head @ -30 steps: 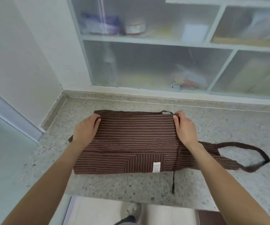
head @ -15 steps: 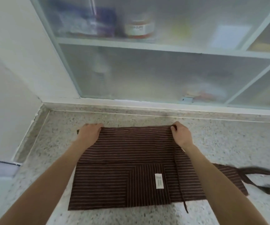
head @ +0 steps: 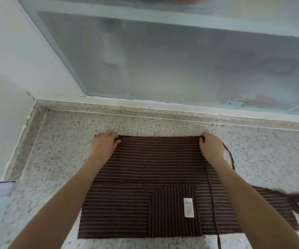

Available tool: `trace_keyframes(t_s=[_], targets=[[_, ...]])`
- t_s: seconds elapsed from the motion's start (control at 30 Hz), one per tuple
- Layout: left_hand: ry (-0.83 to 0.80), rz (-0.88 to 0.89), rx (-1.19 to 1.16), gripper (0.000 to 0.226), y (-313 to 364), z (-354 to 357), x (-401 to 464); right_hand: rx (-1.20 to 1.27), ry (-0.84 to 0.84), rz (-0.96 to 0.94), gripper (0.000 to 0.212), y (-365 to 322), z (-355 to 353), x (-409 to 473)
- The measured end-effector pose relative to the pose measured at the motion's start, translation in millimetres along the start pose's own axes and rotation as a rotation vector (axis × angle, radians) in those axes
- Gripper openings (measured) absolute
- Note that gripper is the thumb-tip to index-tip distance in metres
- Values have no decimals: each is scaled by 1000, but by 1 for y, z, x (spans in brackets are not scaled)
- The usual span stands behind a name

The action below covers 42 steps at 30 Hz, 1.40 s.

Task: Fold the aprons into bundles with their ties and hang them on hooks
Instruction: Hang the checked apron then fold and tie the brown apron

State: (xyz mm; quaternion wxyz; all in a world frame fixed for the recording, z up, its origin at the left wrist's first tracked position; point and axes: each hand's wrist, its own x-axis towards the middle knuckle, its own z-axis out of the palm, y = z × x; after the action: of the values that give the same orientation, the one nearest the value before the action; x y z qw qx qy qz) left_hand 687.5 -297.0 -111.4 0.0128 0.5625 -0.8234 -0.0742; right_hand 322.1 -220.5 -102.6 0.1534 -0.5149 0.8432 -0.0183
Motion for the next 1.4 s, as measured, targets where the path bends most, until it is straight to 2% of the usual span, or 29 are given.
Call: trace_keyframes(t_s=[0.13,0.23,0.37,0.47,0.53,0.6,0.7,0.77,0.83,0.93,1.03,1.17,1.23,1.33,1.4], targets=[[-46,-85,-52,21,1,4,5,-22,79,2,17,-5,13,-3],[-37,-107,-92,19,3,9,4,39,135,-3,25,-5,19,-8],[120,-36,-48,23,21,9,-3,135,259,-61,31,0,14,-16],[146,89,-162,20,66,3,-16,177,345,-143,28,9,3,-51],[88,206,-242,23,106,5,-32,206,335,-30,28,24,-1,-91],[-39,287,-284,38,143,11,-48,198,259,117,37,41,2,-132],[-268,340,-231,68,194,22,-65,94,12,260,45,63,13,-176],[-368,349,-144,81,216,29,-73,71,-113,243,35,69,21,-191],[-438,351,-75,90,229,37,-80,105,-121,209,21,75,24,-196],[-491,342,-31,96,232,46,-87,288,-14,254,16,92,15,-184],[-504,332,-38,99,225,43,-89,549,73,336,12,114,-8,-158],[-462,290,-46,95,227,37,-96,338,208,243,15,159,-40,-116],[-390,309,-52,86,237,36,-102,328,189,216,19,179,-49,-97],[-263,391,-131,67,270,37,-113,269,133,172,35,204,-53,-93],[-225,411,-173,62,298,39,-119,234,148,159,29,217,-54,-113]])
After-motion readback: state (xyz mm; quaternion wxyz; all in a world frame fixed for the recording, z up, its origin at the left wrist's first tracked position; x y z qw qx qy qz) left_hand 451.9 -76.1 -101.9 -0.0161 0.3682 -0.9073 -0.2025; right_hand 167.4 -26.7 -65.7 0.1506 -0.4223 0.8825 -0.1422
